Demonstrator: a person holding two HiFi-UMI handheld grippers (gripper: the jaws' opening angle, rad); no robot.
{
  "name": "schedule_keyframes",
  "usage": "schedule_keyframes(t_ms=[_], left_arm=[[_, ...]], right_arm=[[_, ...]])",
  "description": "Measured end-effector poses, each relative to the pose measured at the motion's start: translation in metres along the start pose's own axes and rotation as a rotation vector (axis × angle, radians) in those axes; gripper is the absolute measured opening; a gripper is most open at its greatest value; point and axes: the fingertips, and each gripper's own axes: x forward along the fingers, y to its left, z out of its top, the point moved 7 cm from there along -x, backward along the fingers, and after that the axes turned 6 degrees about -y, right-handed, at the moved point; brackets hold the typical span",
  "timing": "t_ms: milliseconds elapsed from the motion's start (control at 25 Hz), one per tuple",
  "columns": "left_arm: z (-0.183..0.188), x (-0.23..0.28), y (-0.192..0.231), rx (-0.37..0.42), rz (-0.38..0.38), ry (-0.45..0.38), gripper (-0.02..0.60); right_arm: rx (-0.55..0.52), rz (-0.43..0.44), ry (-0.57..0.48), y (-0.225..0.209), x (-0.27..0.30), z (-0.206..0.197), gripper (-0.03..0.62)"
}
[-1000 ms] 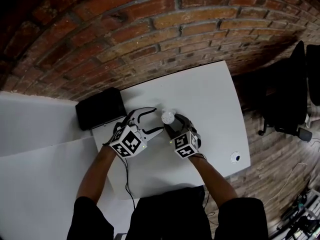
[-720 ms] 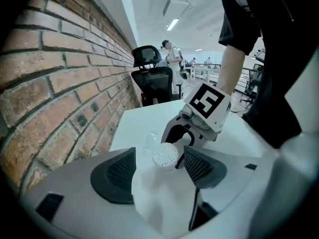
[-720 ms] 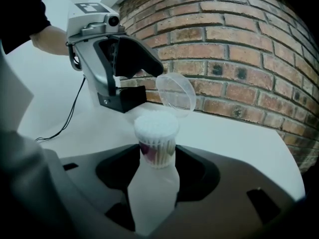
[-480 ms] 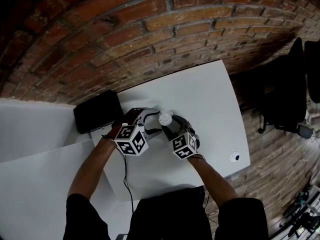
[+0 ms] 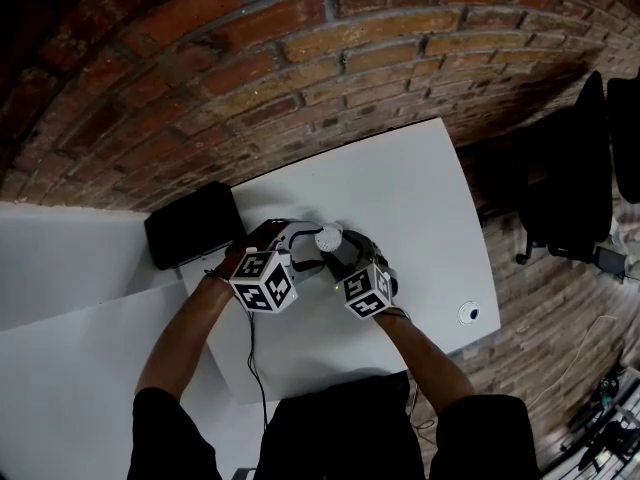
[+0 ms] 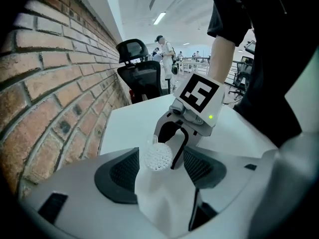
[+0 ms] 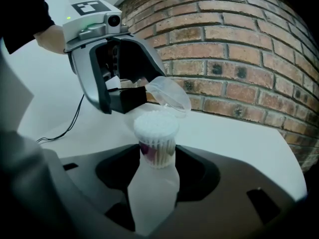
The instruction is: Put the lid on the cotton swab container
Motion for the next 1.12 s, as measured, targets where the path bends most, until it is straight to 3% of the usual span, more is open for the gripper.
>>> schedule_keyframes(t_ms=[480, 680, 960, 1120], left_arm=[[-0.005, -0.004, -0.006, -0.165, -0.012, -0.08, 0.229], [-0.007, -0.004, -0.003, -0.255, -0.003, -0.126, 0.086], [-0.012, 0.0, 0.002, -0.36, -0.009, -0.136, 0.026], [-0.015, 0.004, 0.001, -0.384, -0.007, -0.122, 0.014]], right_arm=[[0.0, 0.003, -0.003, 0.0, 0.0, 0.0, 0.235], [0.003, 0.004, -0.003, -0.001, 0.0, 0.0, 0.235], [0.004, 0.003, -0.002, -0.001, 0.0, 0.0, 0.235], [0.003, 0.005, -0.003, -0.001, 0.0, 0.0, 0.235]])
